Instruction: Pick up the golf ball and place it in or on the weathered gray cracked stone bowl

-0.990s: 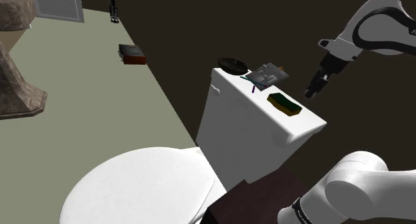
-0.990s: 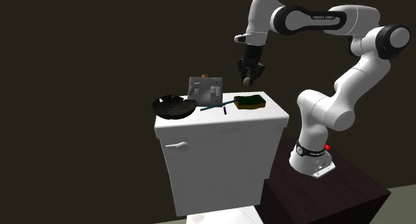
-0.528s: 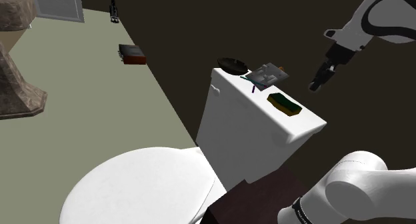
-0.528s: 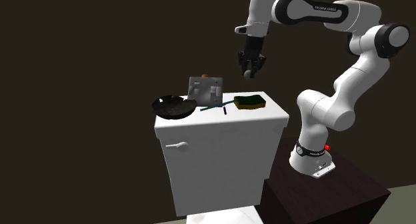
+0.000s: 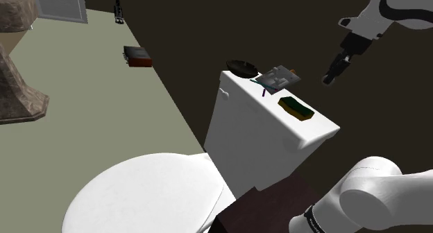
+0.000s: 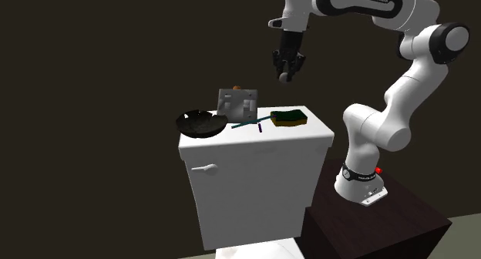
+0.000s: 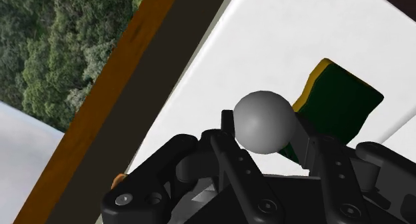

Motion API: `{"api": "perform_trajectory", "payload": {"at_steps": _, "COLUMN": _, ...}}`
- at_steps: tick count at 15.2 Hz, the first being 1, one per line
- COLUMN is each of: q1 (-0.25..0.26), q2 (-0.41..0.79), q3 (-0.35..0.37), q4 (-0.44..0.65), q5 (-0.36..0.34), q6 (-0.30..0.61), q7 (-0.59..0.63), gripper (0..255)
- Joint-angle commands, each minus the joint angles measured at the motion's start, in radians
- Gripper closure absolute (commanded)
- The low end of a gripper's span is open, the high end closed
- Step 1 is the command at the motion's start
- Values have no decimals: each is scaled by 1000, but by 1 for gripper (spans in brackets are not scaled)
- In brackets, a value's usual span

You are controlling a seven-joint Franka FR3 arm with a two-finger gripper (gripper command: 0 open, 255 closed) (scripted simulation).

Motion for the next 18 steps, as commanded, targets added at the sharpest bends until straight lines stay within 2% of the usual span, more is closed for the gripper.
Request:
{"api": "perform_trajectory", "payload": {"at_steps": 1, "q1": 18, "q2": 52, "q3": 6, "q4": 32, "q5": 18, "q6": 18, "q7": 17, "gripper": 255}}
{"api": "perform_trajectory", "payload": {"at_steps": 10, "q1": 103, "q2": 354, "q3": 15, "q4": 239, "q5": 110, "q6": 100, "q7": 76, "gripper": 255}}
{"api": "perform_trajectory", "payload": {"at_steps": 18, "q1": 147, "q2": 656, "q3": 7, "q4": 524, "q5": 211, "q6": 102, "q7": 92, "gripper": 255}}
